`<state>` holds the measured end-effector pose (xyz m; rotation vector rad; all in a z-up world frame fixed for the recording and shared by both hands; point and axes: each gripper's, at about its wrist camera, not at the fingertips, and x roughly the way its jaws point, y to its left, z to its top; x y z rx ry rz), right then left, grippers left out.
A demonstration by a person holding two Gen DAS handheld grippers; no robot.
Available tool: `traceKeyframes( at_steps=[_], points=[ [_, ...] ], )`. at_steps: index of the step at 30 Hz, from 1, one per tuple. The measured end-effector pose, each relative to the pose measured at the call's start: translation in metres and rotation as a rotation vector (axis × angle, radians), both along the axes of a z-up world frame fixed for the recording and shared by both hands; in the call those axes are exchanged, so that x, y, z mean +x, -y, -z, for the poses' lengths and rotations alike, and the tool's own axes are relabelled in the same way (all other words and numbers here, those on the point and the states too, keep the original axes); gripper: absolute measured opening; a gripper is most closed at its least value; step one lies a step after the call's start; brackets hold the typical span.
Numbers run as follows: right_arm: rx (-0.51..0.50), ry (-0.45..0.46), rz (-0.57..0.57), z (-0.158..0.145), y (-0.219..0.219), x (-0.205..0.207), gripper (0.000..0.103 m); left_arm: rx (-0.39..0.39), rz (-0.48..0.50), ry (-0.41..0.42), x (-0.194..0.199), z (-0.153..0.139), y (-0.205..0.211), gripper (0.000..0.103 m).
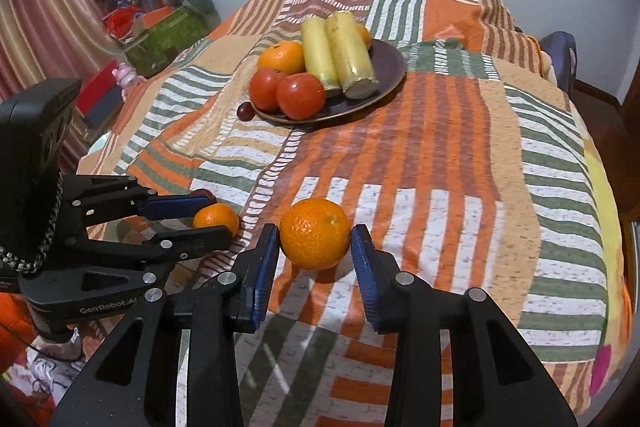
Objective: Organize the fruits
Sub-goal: 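Grasp a tangerine with the left tool while the right tool grasps another tangerine, then carry both tangerines onto the plate beside the orange and release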
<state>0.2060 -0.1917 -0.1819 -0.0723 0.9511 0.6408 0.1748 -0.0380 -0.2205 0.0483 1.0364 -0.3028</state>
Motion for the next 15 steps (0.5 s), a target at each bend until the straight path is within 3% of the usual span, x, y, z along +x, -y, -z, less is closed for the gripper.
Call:
traceKeyframes(
  at_steps=[15],
  points=[
    [0.033, 0.069, 0.015, -0.027, -0.005, 0.03, 0.034, -0.056, -0.05, 0.115, 0.025, -0.051, -0.026, 0.033]
  ],
)
